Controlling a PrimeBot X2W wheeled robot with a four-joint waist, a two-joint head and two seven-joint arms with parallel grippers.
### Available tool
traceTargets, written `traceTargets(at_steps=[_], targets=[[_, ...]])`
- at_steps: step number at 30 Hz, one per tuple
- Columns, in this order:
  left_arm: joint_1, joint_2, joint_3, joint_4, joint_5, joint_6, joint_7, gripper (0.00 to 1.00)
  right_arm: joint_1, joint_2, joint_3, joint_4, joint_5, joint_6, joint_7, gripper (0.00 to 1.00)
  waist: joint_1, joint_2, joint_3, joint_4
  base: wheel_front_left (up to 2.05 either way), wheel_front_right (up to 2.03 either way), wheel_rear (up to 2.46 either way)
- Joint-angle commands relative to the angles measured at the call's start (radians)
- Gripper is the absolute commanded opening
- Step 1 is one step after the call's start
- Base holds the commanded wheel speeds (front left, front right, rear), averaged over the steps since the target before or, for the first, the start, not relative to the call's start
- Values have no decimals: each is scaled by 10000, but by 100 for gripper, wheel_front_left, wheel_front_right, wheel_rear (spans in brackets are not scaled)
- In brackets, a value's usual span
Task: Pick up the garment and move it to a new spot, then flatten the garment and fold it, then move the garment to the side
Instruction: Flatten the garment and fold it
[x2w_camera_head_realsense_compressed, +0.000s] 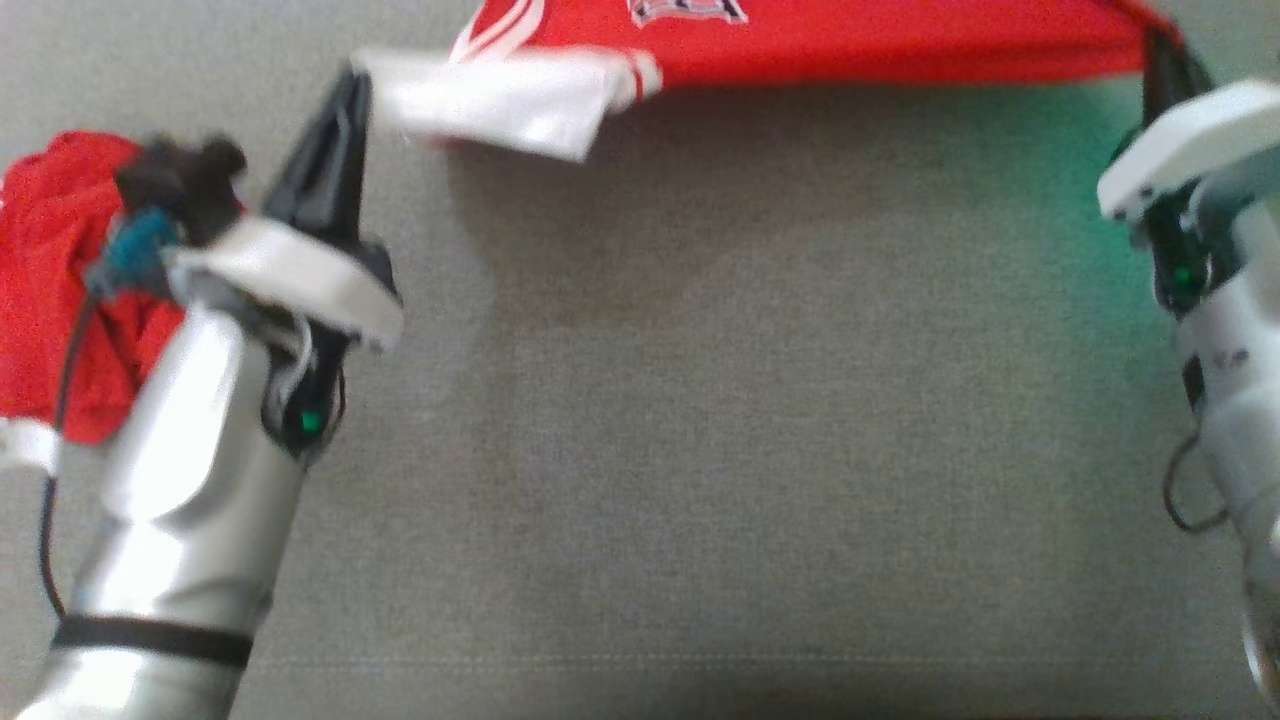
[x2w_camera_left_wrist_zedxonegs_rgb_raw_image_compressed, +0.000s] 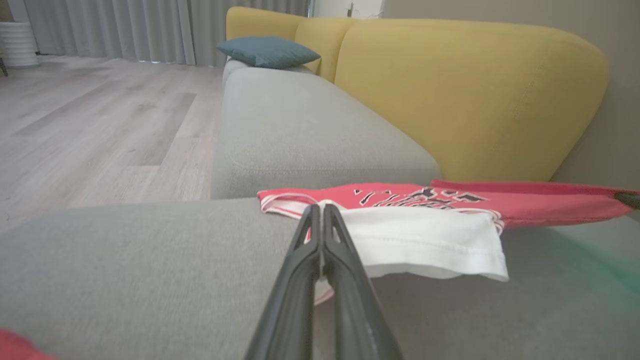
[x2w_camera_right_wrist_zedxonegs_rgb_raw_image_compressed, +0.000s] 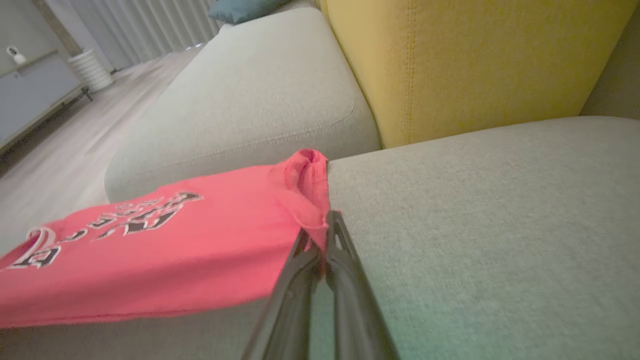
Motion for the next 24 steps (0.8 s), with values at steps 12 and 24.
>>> traceTargets(at_steps=[12,24], targets=[[1443,1924,-1752,-1041,-968,15,4,0,1754,-1165,2115,-624,777,65,1682,0,-1,-1,-1256,49,0,0,0],[2480,3206,-3378,-2313,-1407,14,729,0,3087,-1751,3330,-1946,2435,65,3300,0,-1,-1,-2170,-128,0,0,0]])
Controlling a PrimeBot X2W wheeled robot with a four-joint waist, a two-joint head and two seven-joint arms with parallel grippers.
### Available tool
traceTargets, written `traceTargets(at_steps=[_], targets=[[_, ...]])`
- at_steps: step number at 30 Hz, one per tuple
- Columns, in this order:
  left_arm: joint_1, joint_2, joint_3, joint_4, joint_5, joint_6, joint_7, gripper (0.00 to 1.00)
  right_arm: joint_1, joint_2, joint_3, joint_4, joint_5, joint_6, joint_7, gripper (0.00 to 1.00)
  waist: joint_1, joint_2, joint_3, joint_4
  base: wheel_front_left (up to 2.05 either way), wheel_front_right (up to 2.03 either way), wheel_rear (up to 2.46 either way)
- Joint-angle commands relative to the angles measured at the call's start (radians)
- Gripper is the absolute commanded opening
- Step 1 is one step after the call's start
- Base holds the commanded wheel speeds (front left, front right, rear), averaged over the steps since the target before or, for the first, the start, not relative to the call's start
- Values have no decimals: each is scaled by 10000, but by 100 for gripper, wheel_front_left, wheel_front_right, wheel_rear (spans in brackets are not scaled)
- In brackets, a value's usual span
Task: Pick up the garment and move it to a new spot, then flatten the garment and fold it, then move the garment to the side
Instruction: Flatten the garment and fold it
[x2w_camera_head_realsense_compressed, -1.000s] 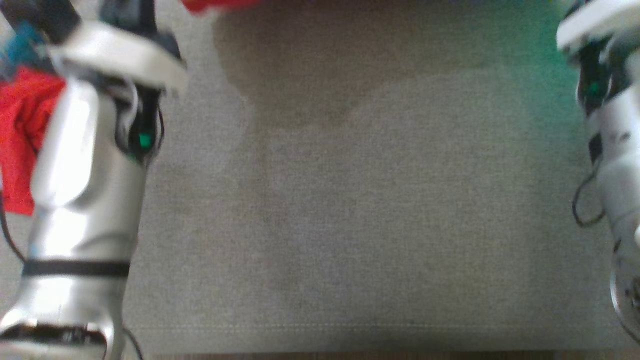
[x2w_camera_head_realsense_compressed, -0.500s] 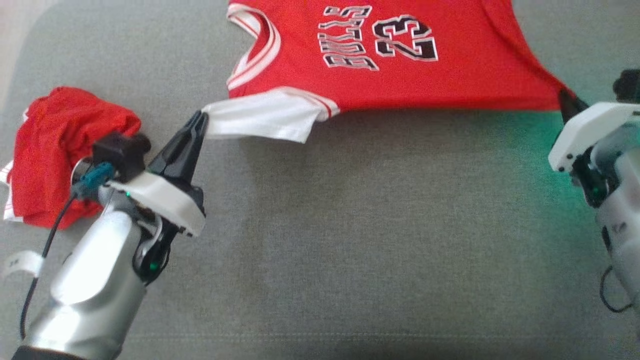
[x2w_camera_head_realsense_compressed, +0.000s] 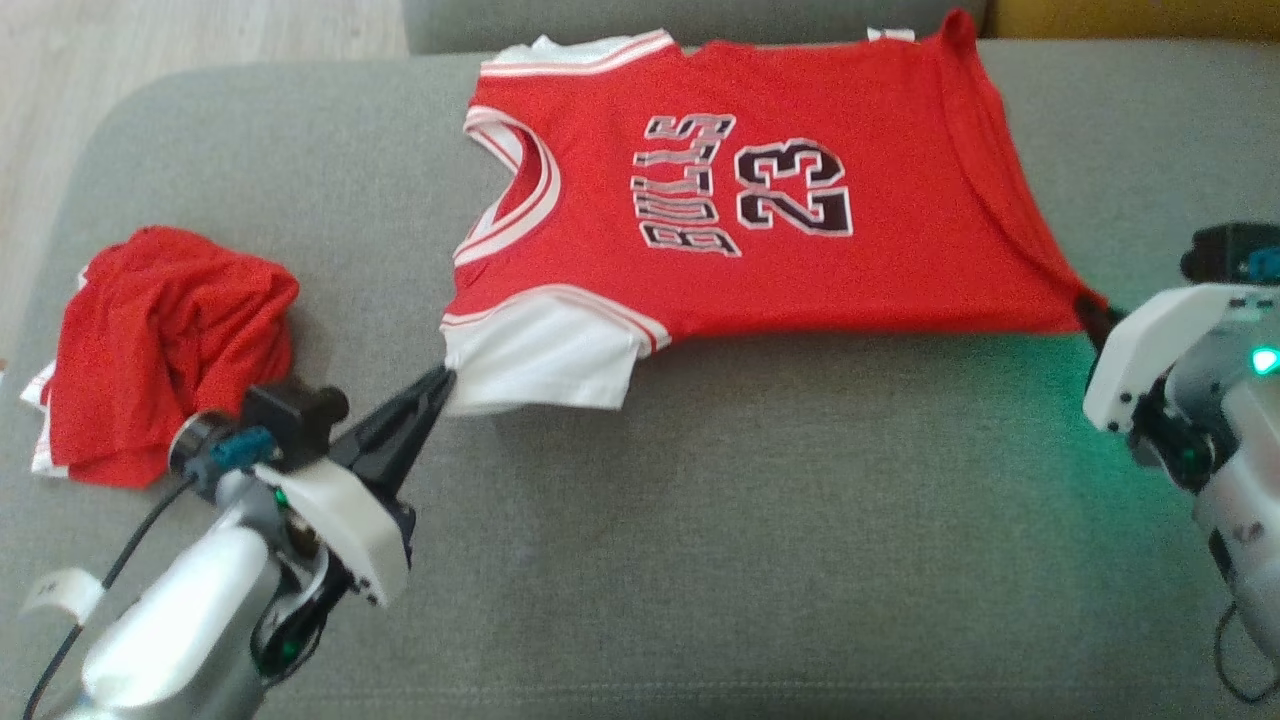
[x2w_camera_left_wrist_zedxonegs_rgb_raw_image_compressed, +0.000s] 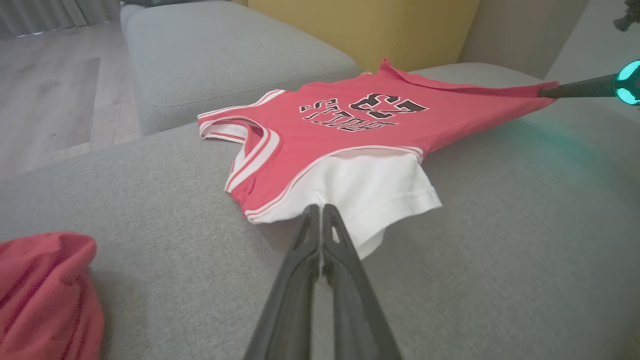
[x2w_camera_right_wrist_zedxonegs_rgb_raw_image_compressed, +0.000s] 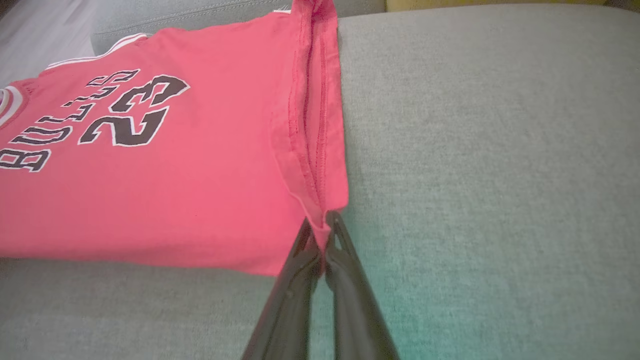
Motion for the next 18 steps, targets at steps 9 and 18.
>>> traceTargets(at_steps=[9,18], targets=[[683,1472,-94,-1753,-844,15,973,0,1179,-895,594,-1284,1265,65,1664,0,0,-1,-902,-121,0,0,0],[1164,2171,-61,-3145,-1333,299,1989,0,1968,-1431,323,-2284,1859,65,2929,0,0,-1,-992,-164,0,0,0]])
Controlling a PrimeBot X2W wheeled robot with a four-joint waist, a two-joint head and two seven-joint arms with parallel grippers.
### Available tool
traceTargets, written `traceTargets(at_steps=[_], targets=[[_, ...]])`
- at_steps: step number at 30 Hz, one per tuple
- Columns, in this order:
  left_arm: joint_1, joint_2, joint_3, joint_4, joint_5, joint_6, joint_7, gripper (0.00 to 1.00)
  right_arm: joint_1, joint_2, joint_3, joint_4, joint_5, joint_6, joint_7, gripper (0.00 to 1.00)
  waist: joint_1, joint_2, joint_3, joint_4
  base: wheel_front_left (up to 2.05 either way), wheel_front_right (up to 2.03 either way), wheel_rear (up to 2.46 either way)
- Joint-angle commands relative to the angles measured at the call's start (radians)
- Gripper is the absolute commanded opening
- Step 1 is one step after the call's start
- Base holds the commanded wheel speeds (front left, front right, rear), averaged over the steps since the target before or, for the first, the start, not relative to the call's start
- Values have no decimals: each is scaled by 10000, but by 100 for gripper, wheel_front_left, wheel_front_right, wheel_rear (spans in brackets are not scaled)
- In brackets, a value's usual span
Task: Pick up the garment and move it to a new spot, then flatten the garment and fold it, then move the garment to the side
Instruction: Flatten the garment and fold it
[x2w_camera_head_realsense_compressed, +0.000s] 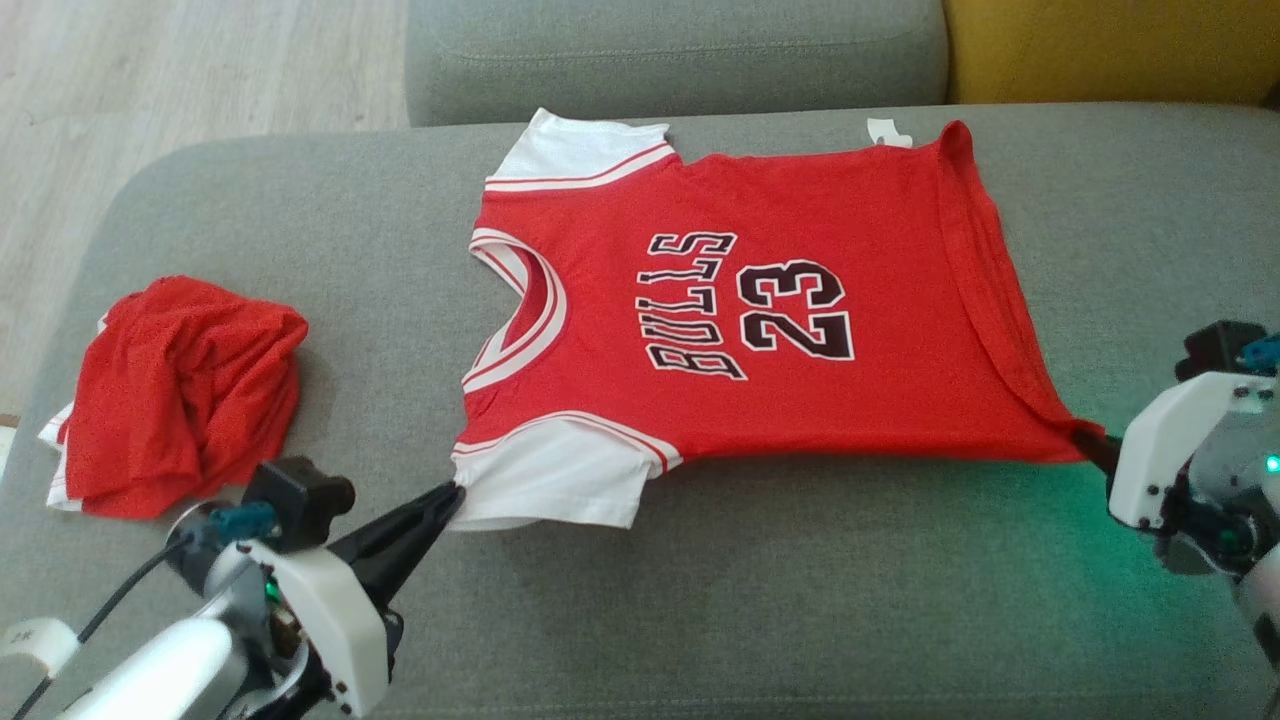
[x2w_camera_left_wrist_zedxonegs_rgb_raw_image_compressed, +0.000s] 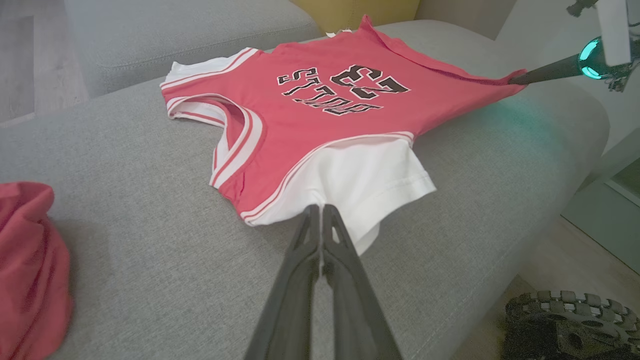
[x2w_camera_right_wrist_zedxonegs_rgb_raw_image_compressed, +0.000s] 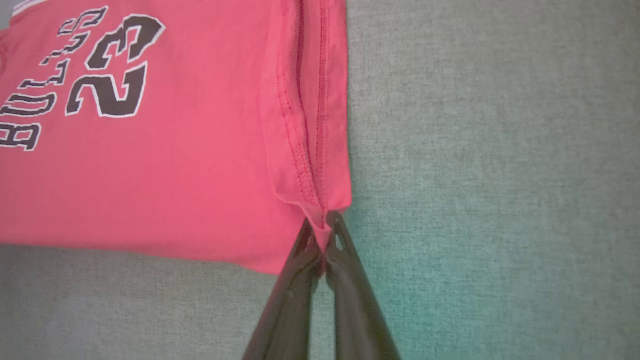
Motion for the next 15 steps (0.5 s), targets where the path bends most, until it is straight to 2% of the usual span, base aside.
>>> traceTargets(at_steps=[1,6,15], targets=[[-568,495,532,-401,-35,165,66,0,-144,-372,-184,-382,2,65,49,0,1,-1,64,-9,0,0,0],[-961,519,644,-510,93,338,224,0,-419,-167,-685,-561,-141,65,246,0,1,-1,273,-65,0,0,0],[-2152,464,697,84,407,235,524,0,-1276,159,-1322,-475,-912,65,489,0,1,-1,889,-135,0,0,0]])
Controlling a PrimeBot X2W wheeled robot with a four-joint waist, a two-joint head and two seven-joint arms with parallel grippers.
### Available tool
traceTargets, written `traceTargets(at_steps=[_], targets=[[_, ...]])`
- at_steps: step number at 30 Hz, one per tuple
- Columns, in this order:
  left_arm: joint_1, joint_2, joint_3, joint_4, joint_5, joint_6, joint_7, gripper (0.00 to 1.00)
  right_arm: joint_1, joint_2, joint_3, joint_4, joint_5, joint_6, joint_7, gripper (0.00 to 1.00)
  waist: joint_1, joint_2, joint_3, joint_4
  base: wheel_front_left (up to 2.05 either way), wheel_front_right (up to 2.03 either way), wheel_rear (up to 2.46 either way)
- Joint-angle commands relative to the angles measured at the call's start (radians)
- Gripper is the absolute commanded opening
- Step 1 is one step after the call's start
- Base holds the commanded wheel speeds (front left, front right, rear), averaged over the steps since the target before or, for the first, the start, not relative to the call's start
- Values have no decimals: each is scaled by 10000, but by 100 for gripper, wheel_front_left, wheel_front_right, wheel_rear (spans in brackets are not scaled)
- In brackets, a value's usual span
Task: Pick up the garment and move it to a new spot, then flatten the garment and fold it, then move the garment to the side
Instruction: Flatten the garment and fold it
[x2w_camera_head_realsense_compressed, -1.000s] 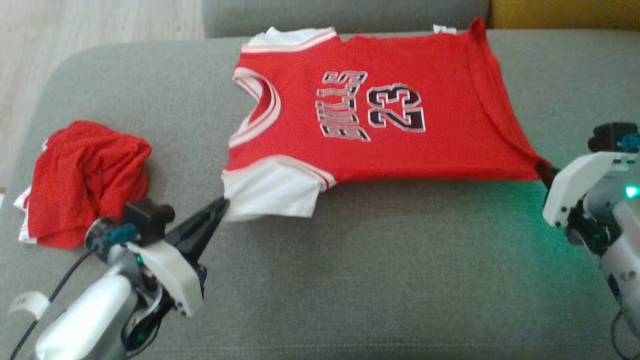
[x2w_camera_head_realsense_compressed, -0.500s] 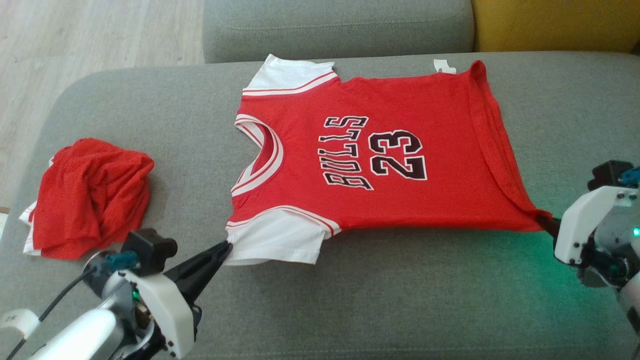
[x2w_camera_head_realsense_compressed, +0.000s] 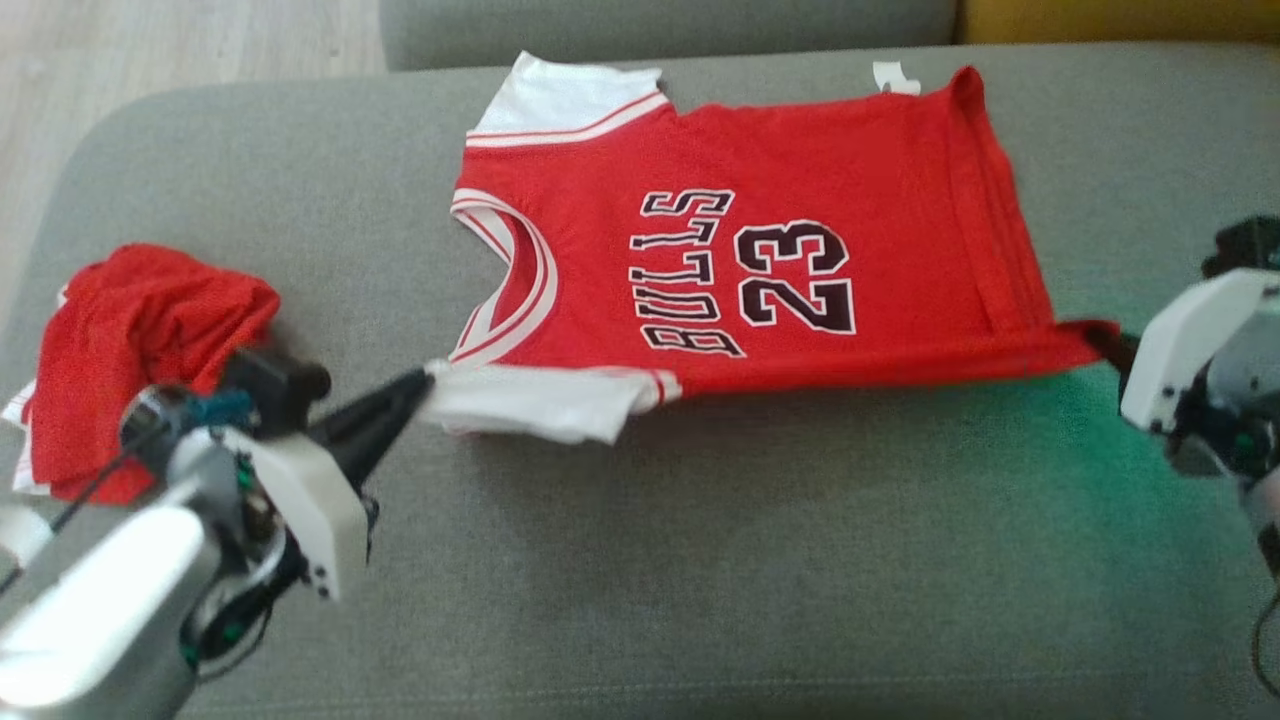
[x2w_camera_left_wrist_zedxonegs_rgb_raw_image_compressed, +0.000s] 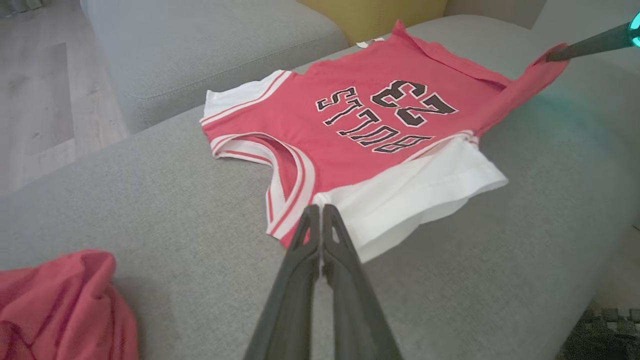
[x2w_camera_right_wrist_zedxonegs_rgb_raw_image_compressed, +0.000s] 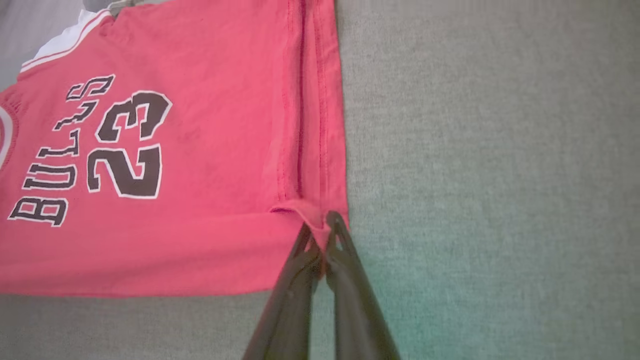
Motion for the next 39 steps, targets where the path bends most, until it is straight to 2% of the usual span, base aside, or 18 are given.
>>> traceTargets(at_steps=[1,12,28,29,30,31,32,33,34,38,39], targets=[[-826,343,567,-85,72,-27,-1,0,-439,-105,-77,-201,-176,65,47,0,1,-1,206,-20,0,0,0],[-2925,-288,335,1579,251,-332,-266,0,-1854,408,-472,254,-1546,65,252,0,1,-1,1273,-85,0,0,0],[-4682,-755,-725,3616,177,-413,-983,0,-2932,1070,-642,1094,-2449,65,-252,0,1,-1,2054,-145,0,0,0],[-4751,-794,-822,3715,163,-413,-1034,0,-2996,1069,-652,1127,-2574,65,-479,87,1,-1,2075,-145,0,0,0],[-4818,-845,-906,3834,146,-413,-1092,0,-3062,1098,-707,1199,-2673,65,-709,100,1,-1,2090,-144,0,0,0],[-4889,-906,-955,3977,128,-414,-1173,13,-3133,1152,-743,1221,-2765,65,-1004,100,1,-1,2100,-143,0,0,0],[-4962,-973,-965,4146,121,-414,-1289,38,-3216,1210,-815,1208,-2848,65,-1407,100,1,-1,2107,-143,0,0,0],[-5032,-1056,-935,4324,127,-408,-1448,75,-3312,1246,-959,1207,-2939,65,-1940,100,1,-1,2110,-144,0,0,0],[-5088,-1159,-883,4506,122,-360,-1620,100,-3396,1291,-1144,1264,-3030,65,-2477,100,1,-1,2101,-145,0,0,0],[-5201,-1597,-524,5173,2,83,-2414,100,-3537,1601,-1537,1422,-3274,65,-4290,100,1,-1,1982,-157,0,0,0],[-5201,-1597,-524,5173,2,83,-2414,100,-3537,1601,-1537,1422,-3274,65,-4290,100,1,-1,1982,-157,0,0,0]])
